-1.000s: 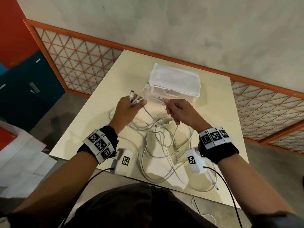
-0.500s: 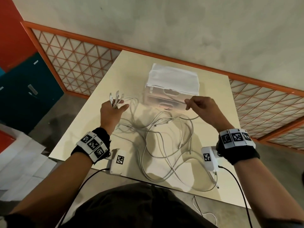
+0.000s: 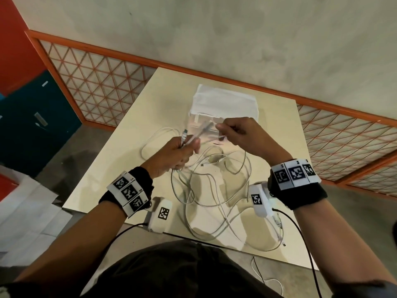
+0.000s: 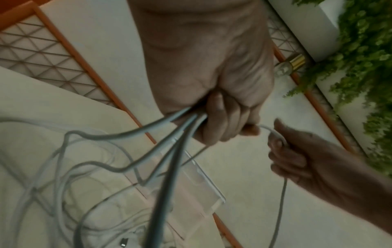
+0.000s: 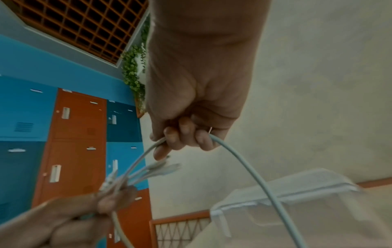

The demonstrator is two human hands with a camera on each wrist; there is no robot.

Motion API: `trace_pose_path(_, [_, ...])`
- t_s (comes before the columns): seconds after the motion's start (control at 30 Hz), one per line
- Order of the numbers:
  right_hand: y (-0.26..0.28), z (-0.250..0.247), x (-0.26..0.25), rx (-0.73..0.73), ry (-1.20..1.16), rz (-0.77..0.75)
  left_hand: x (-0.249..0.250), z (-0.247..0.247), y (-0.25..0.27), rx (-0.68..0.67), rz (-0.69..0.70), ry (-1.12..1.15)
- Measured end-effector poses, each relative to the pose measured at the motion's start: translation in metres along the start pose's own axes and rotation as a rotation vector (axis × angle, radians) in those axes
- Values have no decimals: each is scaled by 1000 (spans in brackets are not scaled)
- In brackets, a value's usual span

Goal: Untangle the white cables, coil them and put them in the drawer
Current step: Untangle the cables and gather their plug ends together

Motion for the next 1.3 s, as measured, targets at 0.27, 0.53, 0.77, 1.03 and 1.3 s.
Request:
trace_pose_path(0.27, [44, -19, 112, 93, 66, 316, 12, -72, 13, 317, 100, -106])
trace_pose_path(0.53, [106, 48, 189, -410, 112, 626, -62, -33, 3, 9, -272, -556])
trace_pose_path(0.77, [155, 106, 214, -747, 203, 723, -85, 24, 31, -414, -502, -413])
trace_pose_path(1.03, [116, 84, 219, -520, 279, 651, -64, 6, 17, -322, -418, -241])
trace_pose_path(1.3, [24, 71, 204, -82, 279, 392, -46, -34, -4, 53, -301, -34])
Point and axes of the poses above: each hand's wrist, its own y-axis away from the middle knuckle, its own z-axis out of the palm, x = y × z, the point moved 10 cm from there along -y, towards the middle knuckle, and after that the axes turned 1 degree about -z, right-handed, at the moved point
